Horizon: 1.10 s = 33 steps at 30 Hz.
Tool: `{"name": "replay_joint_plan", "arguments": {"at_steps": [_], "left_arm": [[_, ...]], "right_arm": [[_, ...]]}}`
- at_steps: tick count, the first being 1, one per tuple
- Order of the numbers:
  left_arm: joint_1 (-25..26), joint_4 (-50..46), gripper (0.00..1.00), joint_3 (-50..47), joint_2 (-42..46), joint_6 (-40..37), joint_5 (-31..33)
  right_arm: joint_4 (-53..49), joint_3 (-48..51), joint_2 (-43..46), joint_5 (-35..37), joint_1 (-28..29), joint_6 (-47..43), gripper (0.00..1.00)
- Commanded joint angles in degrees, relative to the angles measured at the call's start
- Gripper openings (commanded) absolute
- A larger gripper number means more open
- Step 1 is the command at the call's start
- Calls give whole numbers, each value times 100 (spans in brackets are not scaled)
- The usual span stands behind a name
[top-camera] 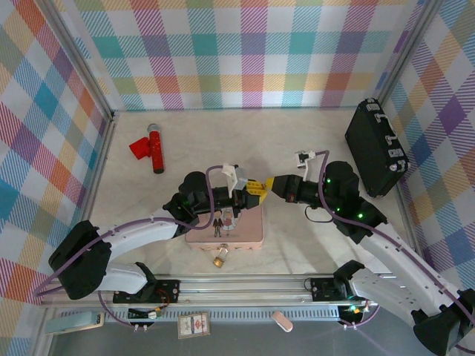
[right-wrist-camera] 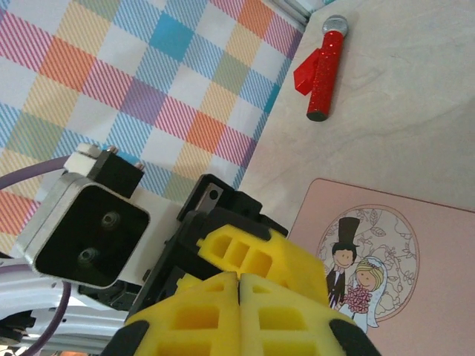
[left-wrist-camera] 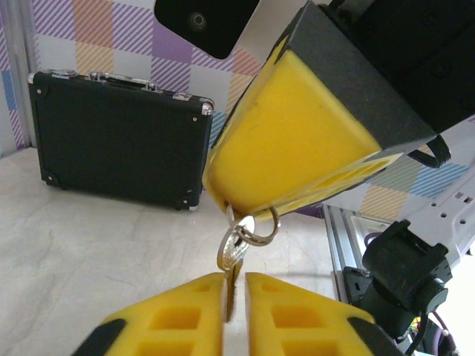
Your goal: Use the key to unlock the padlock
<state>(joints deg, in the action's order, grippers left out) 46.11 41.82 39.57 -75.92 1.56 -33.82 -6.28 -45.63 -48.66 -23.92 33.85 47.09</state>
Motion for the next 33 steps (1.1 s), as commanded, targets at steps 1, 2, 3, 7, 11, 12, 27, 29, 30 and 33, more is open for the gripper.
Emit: {"name": "replay_joint_plan", "arguments": {"at_steps": [1, 2, 3, 7, 11, 12, 27, 29, 30, 33], "left_arm": [[38, -131, 7, 213, 112, -136, -127], [31, -148, 3, 215, 107, -135, -120], [33, -213, 0, 241, 112, -136, -103], [21, -579, 0, 343, 94, -225, -17], [28, -915, 0, 336, 173, -388, 179], [25, -1134, 0, 369, 223, -491, 258], [239, -8547, 0, 3637, -955, -3401, 2348], [344, -9165, 0, 4096, -1370, -3630, 3013], [388, -9491, 0, 4340, -1607, -3675, 3326], [495, -10393, 0, 5139, -2320, -3865, 4290]], "right_arm": [[-145, 71, 94, 262, 52, -139, 0], [-143, 84, 93, 287, 52, -139, 0], [-150, 90, 80, 327, 52, -114, 0], [-288, 198, 117, 672, 52, 23, 0], [-333, 313, 273, 935, 48, 22, 0], [-351, 309, 287, 963, 52, -43, 1], [3067, 3029, 1063, 2387, 34, -2445, 60], [2984, 3068, 1142, 2184, 34, -2617, 60], [3015, 3121, 1165, 2081, 34, -2677, 60], [2950, 3312, 1257, 1652, 34, -2743, 62]]}}
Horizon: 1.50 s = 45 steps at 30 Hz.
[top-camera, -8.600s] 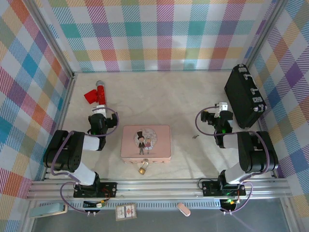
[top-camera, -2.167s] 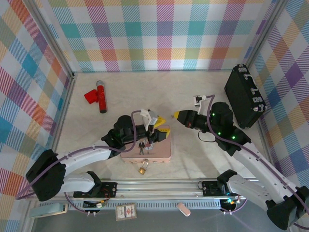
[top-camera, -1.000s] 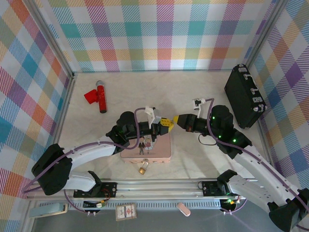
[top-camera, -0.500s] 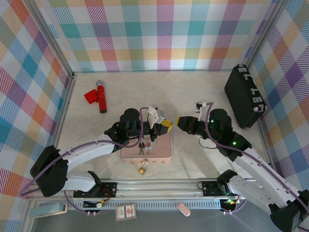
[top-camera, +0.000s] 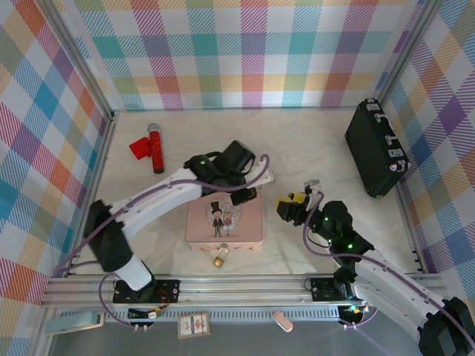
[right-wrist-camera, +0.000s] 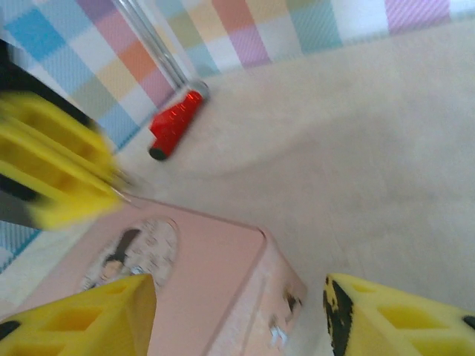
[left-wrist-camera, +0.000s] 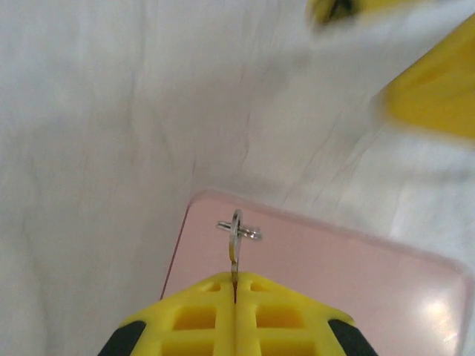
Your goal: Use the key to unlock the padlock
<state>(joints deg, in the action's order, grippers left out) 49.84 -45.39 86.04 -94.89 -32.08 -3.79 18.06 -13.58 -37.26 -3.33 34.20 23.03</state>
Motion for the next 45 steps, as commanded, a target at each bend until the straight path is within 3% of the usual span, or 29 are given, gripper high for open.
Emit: {"name": "replay_joint_plan", "arguments": {"at_steps": [1, 3, 10, 19, 28, 45], "left_arm": [[122, -1775, 0, 623, -514, -578, 1336], [126, -1796, 0, 778, -486, -779, 996], [295, -1634, 0, 886, -194, -1102, -180], [673, -1995, 0, 1012, -337, -1263, -512], [834, -1853, 0, 845, -99, -1310, -833], [849, -1704, 0, 687, 58, -1328, -795]], "right_arm": [[521, 144, 122, -644, -1, -367, 62], [689, 250, 104, -1127, -1, -350, 60], [1479, 710, 75, -1788, -1, -382, 56], [2347, 483, -500, -2937, -1, -495, 51], [3005, 400, -1144, -3235, -1, -355, 40], [2447, 220, -1160, -3314, 2, -602, 12]]}}
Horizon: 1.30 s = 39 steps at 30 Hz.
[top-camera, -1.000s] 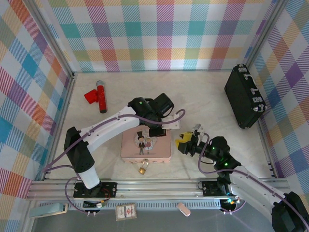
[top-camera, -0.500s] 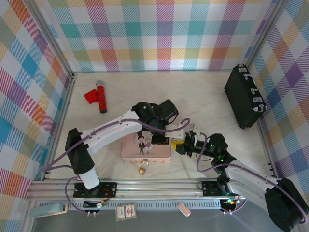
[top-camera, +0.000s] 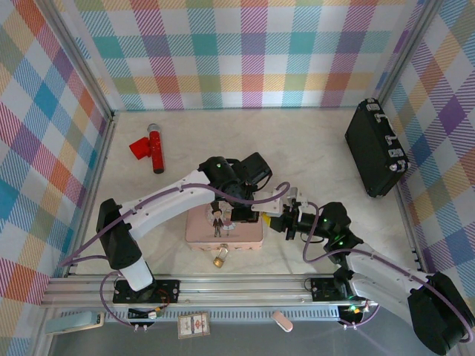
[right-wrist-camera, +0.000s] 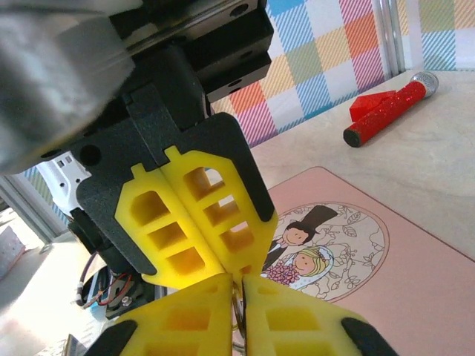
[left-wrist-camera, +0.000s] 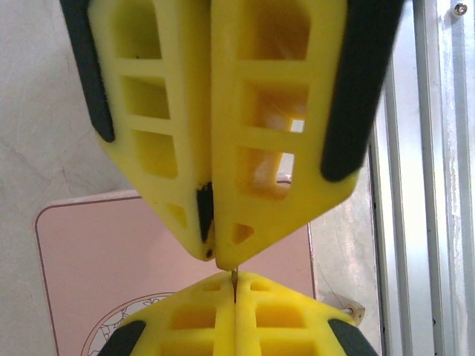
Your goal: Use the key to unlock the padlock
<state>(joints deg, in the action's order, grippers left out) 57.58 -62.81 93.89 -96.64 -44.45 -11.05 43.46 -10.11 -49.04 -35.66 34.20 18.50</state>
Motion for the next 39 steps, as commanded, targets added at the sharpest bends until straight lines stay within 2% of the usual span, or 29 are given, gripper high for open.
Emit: {"name": "replay_joint_plan", "arguments": {"at_steps": [1, 5, 16, 24, 29, 39], "left_arm": [[77, 57, 0, -115, 254, -97, -52], [72, 154, 0, -168, 332, -99, -29], [73, 234, 0, -195, 374, -108, -73], [77, 243, 0, -173, 365, -108, -56], [78, 234, 0, -160, 356, -114, -68], [78, 222, 0, -203, 358, -109, -134]], "right_arm": [[-130, -124, 31, -86, 6, -169, 12], [-214, -114, 94, -138, 3, -189, 19], [-272, -186, 35, -257, 4, -227, 21], [-303, -194, -14, -234, 11, -273, 31], [-365, -195, 61, -118, 13, -286, 25], [-492, -193, 265, 57, 17, -259, 7]]}}
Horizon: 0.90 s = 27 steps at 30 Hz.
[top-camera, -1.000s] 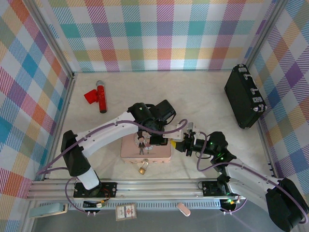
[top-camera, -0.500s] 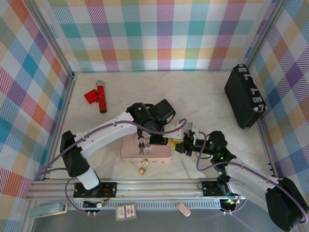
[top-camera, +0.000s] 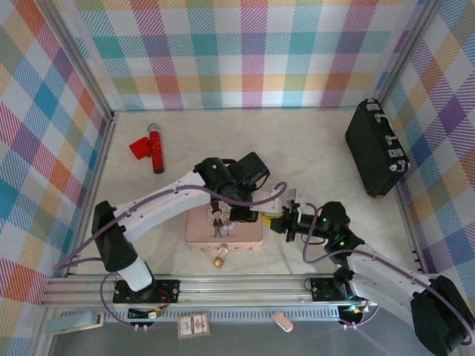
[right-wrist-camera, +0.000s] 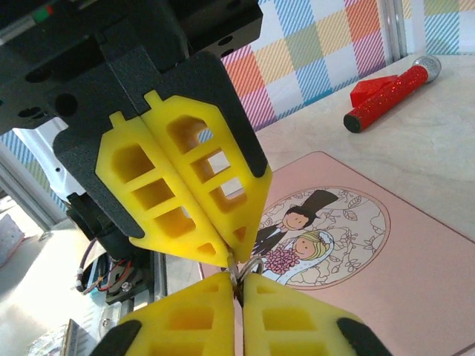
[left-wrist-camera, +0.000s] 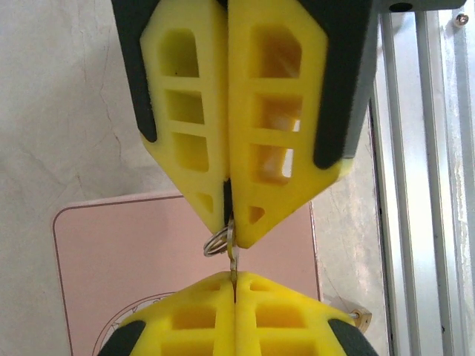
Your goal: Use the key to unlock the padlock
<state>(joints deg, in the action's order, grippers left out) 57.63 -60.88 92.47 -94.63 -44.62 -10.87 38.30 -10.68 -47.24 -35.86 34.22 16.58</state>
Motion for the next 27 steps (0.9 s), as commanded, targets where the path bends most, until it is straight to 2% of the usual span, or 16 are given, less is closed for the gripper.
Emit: {"name": "replay_joint_plan", "arguments": {"at_steps": [1, 4, 7, 11, 14, 17, 21, 24, 27], "left_arm": [[74, 54, 0, -77, 156, -83, -135], [73, 192, 3, -175, 218, -51, -117], [65, 491, 8, -390, 408, -20, -99], [32, 1189, 23, -831, 827, 138, -47], [-149, 1841, 25, -1219, 1286, 394, -319], [-520, 2848, 26, -1893, 1969, 929, -906], [-1076, 5010, 29, -3285, 2980, 2177, -1564], [-1372, 6262, 32, -4041, 3365, 3082, -1848], [-1395, 6888, 34, -4360, 3369, 3555, -2103]], "right_arm": [[12, -141, 99, 94, 15, -48, 5], [-11, -115, 125, 194, 15, 1, 0], [-28, -66, 197, 310, 15, 42, 0], [-130, -54, 276, 534, 12, 111, 0], [-66, 0, 316, 702, 15, 225, 0], [245, 136, 313, 861, 15, 484, 0], [812, 297, 330, 1133, 15, 923, 0], [1221, 323, 321, 1183, 15, 1244, 0], [1568, 253, 306, 1046, 15, 1474, 0]]}}
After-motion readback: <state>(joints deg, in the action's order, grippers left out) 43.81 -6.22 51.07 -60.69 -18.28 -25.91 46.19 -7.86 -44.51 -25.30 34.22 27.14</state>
